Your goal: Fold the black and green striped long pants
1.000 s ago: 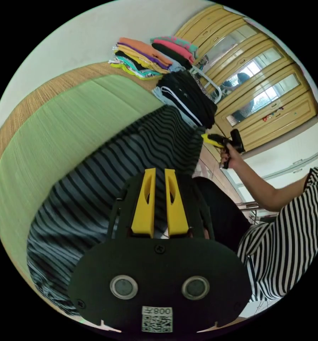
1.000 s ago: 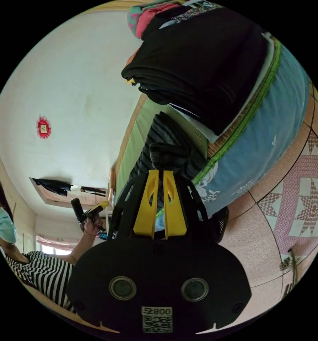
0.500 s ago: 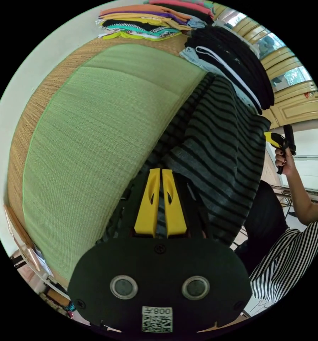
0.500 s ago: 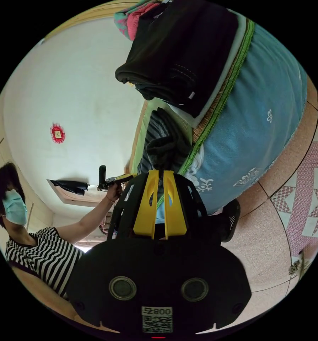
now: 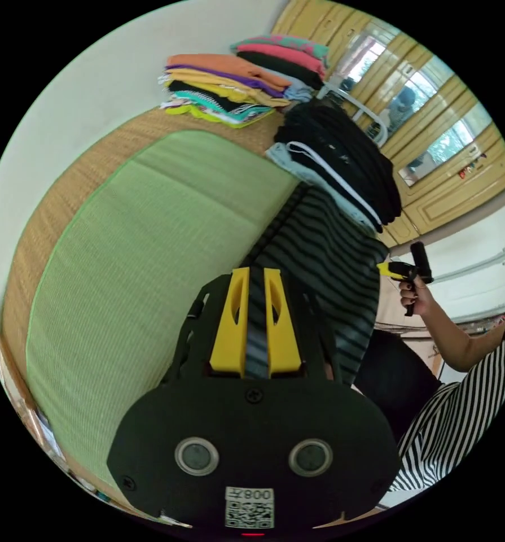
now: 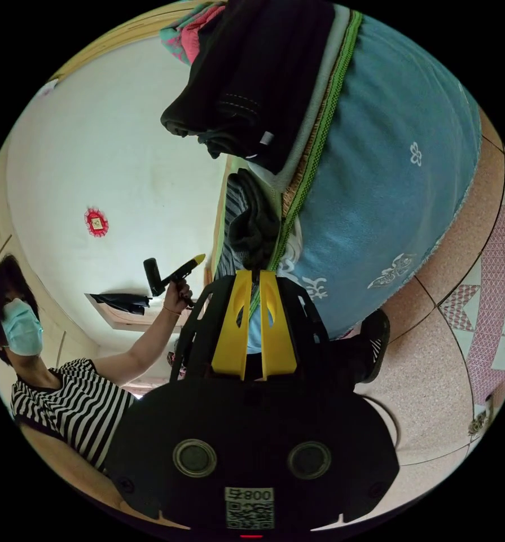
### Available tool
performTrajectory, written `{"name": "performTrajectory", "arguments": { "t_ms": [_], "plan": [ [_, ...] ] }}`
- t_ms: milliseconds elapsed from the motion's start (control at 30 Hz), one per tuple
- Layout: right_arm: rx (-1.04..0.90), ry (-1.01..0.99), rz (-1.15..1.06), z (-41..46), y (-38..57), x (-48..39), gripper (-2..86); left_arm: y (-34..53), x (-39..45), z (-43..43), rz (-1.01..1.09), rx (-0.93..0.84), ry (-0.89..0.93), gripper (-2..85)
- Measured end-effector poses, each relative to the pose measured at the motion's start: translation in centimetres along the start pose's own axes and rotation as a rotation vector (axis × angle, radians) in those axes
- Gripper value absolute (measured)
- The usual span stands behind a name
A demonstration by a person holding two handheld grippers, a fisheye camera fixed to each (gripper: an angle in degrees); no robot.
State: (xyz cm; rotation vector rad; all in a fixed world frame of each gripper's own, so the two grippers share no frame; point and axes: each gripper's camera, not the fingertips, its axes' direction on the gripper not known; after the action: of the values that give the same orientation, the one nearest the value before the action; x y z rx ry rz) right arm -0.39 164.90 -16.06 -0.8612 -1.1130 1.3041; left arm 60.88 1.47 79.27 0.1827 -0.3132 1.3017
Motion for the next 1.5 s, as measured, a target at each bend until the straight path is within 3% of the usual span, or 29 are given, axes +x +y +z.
{"name": "performTrajectory", "arguments": {
  "t_ms": [233, 467, 1033, 1233, 1500],
  "plan": [
    [0.011, -0.029, 0.004, -0.8, 0.6, 1.4, 2.5, -9.0, 1.9, 7.3, 0.13, -0.071, 0.111, 4.8],
    [0.01, -0.066, 0.008, -1.0, 1.0, 2.3, 2.5, -12.3, 0.6, 12.2, 0.167, -0.198, 0.061, 4.1],
    [0.023, -0.05, -0.13, 0.6, 1.6, -4.3, 2.3, -9.8, -1.1, 5.5, 0.183, 0.017, 0.11, 1.0],
    [-0.003, 0.094, -0.093, 3.2, 1.7, -4.2, 2.2, -10.2, -0.7, 7.6, 0.15, -0.071, 0.073, 0.9],
    [-0.001, 0.078, -0.075, 5.9, 3.2, -5.2, 1.3, -8.7, 1.7, 8.1, 0.168, -0.134, -0.036, 1.2]
  ]
}}
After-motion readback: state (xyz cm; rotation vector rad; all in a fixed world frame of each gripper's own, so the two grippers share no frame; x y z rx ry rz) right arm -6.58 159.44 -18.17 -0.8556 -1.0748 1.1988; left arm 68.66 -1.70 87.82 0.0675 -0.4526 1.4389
